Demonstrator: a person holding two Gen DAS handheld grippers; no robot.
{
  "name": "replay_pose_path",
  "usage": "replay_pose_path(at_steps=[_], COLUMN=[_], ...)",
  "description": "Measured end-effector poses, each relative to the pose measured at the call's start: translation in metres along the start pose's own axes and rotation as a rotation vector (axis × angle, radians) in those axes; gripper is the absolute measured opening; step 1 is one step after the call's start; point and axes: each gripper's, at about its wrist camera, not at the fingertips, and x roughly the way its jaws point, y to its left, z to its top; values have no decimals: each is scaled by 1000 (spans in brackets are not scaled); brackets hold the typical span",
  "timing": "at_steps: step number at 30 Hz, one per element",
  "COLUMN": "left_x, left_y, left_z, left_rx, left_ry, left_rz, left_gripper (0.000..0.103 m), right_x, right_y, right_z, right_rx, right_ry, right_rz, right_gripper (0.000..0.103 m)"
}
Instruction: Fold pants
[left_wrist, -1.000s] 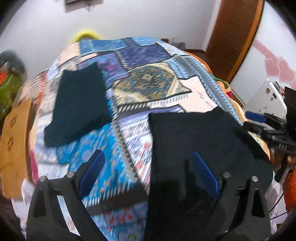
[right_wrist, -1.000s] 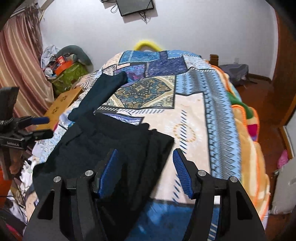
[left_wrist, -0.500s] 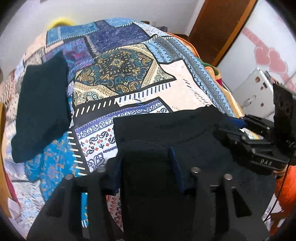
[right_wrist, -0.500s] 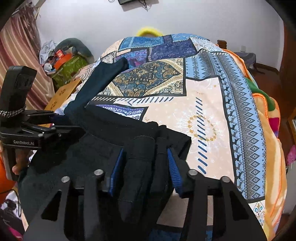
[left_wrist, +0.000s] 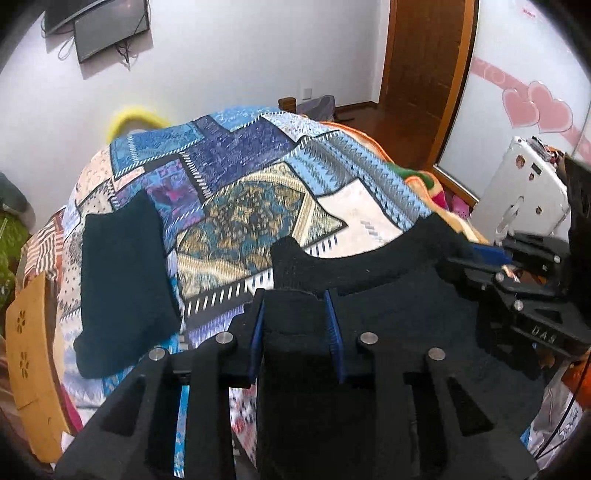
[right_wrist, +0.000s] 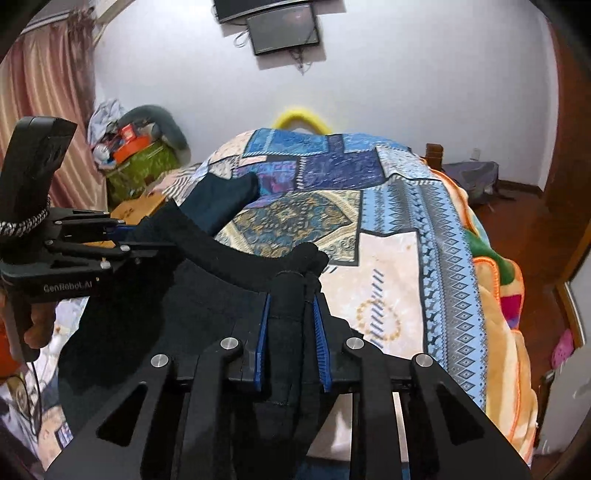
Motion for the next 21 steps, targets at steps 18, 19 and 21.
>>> replay_pose_path(at_steps=[18, 19, 21], left_x=[-1, -10, -18], left_y=[26, 20, 8], left_z=[-5, -8, -15], left_rx=[12, 20, 24], left_ry=[49, 38, 46], left_rz=[31, 19, -27], left_gripper=[38, 40, 44], right_x=[-4, -10, -19], right_y=[-3, 5, 19], right_z=[-3, -3, -7], right_rx=[-13, -27, -50], right_ry=[102, 99, 106], right_rz=[15, 38, 79], right_gripper=[36, 36, 36])
